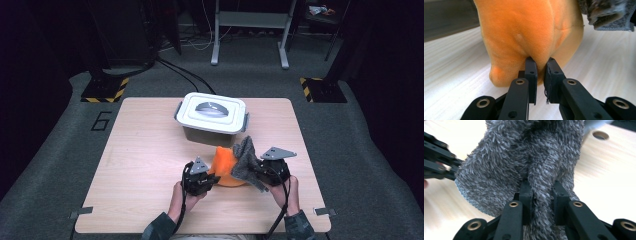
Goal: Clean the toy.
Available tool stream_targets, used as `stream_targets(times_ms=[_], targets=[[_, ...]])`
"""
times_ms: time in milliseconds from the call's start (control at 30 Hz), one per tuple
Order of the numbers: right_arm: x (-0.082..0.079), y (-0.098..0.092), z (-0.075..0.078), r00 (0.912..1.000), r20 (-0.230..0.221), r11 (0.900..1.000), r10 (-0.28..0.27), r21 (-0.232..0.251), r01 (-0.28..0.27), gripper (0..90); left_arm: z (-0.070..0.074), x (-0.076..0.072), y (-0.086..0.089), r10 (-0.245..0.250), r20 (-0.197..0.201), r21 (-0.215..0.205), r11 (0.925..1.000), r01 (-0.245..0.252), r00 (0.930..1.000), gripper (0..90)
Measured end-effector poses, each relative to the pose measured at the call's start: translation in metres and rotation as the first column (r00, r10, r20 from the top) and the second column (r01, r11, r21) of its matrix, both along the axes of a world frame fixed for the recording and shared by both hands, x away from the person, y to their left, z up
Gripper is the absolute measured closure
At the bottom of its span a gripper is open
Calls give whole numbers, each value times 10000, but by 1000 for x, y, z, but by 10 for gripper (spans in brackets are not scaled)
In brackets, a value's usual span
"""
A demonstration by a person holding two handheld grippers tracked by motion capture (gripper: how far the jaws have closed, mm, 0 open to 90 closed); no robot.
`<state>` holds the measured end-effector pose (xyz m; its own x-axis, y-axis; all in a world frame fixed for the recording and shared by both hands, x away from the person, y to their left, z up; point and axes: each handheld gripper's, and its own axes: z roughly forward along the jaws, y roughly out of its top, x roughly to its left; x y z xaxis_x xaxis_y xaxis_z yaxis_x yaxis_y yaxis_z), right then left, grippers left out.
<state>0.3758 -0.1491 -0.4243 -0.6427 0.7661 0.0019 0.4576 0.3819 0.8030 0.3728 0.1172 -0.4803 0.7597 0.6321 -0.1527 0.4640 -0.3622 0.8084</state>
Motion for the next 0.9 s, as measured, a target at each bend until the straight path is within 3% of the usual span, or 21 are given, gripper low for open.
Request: stream_targets(times_ms=[167,367,900], targets=[[-2,20,7,9978,103,9979,650,-12,-650,742,-1,-1,2,-26,-422,-251,9997,15,9991,815],[6,37,-2,9978,18,9962,665,-561,-663,732,-2,1,-1,-51,-328,-77,10000,49,9994,810],[11,12,-20,9994,-347,9981,54,-609,-75,736,-8,5,2,-26,-354,-230,9997,18,9994,800]])
